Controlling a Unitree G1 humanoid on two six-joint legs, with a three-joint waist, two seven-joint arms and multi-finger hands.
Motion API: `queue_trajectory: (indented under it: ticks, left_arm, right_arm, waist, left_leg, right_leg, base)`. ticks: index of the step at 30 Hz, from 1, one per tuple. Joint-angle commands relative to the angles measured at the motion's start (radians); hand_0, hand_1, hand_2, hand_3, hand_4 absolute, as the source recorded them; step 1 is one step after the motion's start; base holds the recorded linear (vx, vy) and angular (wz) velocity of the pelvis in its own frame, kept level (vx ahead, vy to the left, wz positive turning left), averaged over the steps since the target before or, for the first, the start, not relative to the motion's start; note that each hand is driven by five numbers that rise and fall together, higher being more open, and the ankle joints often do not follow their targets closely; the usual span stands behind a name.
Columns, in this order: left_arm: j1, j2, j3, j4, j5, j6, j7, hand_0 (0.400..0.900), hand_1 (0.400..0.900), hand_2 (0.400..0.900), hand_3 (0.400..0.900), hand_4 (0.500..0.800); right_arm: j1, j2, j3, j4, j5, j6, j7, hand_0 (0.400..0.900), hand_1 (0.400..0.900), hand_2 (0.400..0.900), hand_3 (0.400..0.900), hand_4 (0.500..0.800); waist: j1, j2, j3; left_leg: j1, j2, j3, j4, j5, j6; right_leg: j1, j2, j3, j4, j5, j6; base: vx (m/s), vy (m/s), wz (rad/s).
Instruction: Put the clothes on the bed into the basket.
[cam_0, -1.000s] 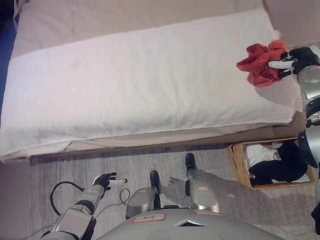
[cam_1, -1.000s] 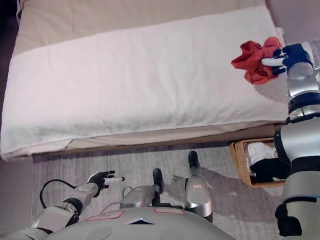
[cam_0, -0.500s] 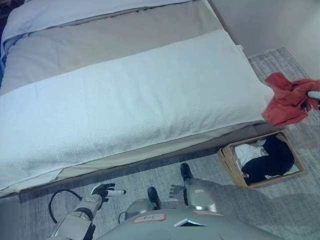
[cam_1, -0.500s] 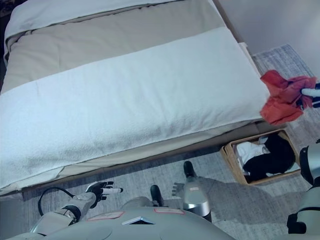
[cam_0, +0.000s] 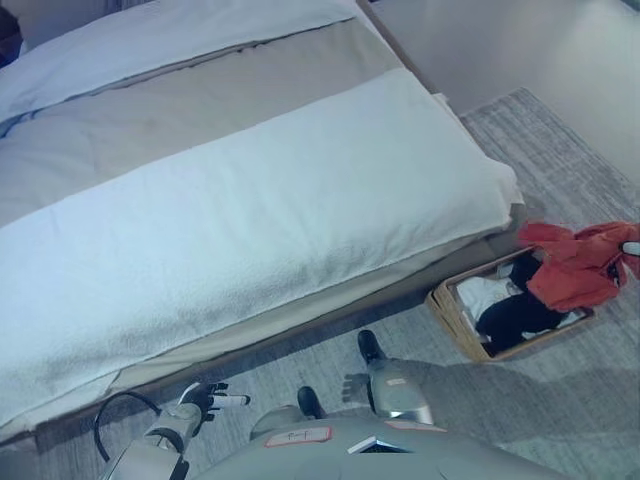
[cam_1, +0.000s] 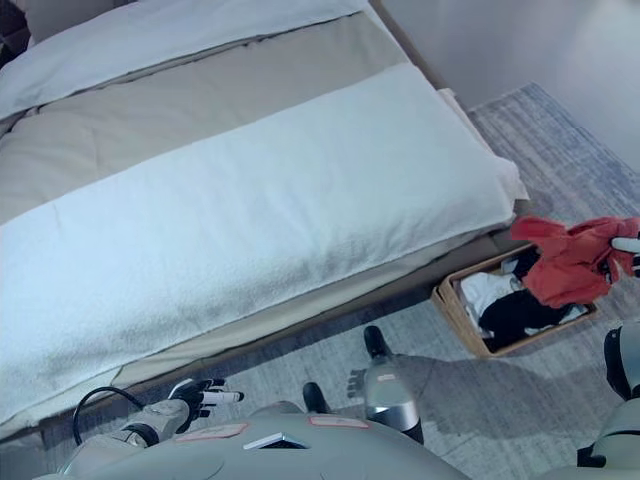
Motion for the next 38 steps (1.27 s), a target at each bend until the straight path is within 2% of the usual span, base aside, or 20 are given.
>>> queue_trajectory:
  ticks: [1, 6, 7, 38]
  left_arm:
    - [-0.021, 0.086, 0.026, 0.050, 0.018, -0.001, 0.019, 0.900, 0.900, 0.900, 0.900, 0.800]
    - [-0.019, 0.086, 0.029, 0.044, 0.012, -0.002, 0.021, 0.900, 0.900, 0.900, 0.900, 0.800]
    - [-0.016, 0.082, 0.030, 0.044, 0.012, -0.002, 0.023, 0.900, 0.900, 0.900, 0.900, 0.800]
    - [0.000, 0.069, 0.028, 0.053, 0.032, 0.001, 0.023, 0.900, 0.900, 0.900, 0.900, 0.800]
  right_arm:
    - [-0.066, -0.026, 0.003, -0.009, -0.030, -0.053, -0.043, 0.400, 0.400, 0.400, 0.400, 0.500]
    - [-0.052, -0.026, -0.016, -0.011, -0.028, -0.051, -0.052, 0.400, 0.400, 0.400, 0.400, 0.500]
    - [-0.043, -0.023, -0.018, -0.012, -0.031, -0.052, -0.050, 0.900, 0.900, 0.900, 0.900, 0.800]
    - [0.017, 0.007, -0.037, -0.004, -0.026, -0.047, -0.025, 0.900, 0.900, 0.900, 0.900, 0.800]
  waist:
    - [-0.020, -0.030, -0.033]
    - [-0.022, -0.023, -0.029]
    - [-0.021, -0.022, -0.028]
    - [0.019, -0.039, -0.025]
  left_leg:
    - [0.019, 0.008, -0.034, 0.044, -0.096, 0.001]
    - [0.021, 0.007, -0.033, 0.043, -0.097, 0.002]
    - [0.022, 0.006, -0.034, 0.043, -0.097, 0.003]
    - [0.016, 0.012, -0.076, 0.038, -0.088, -0.002]
  right_leg:
    - [0.029, -0.041, 0.007, 0.025, -0.064, 0.094]
    - [0.028, -0.041, 0.011, 0.025, -0.063, 0.095]
    - [0.029, -0.041, 0.011, 0.025, -0.063, 0.094]
    - [0.053, -0.049, -0.029, 0.012, -0.073, 0.076]
  base:
    - [-0.01, -0.002, -0.07]
    - [-0.01, 0.001, -0.03]
    - [-0.01, -0.005, 0.03]
    - [0.00, -0.007, 0.04]
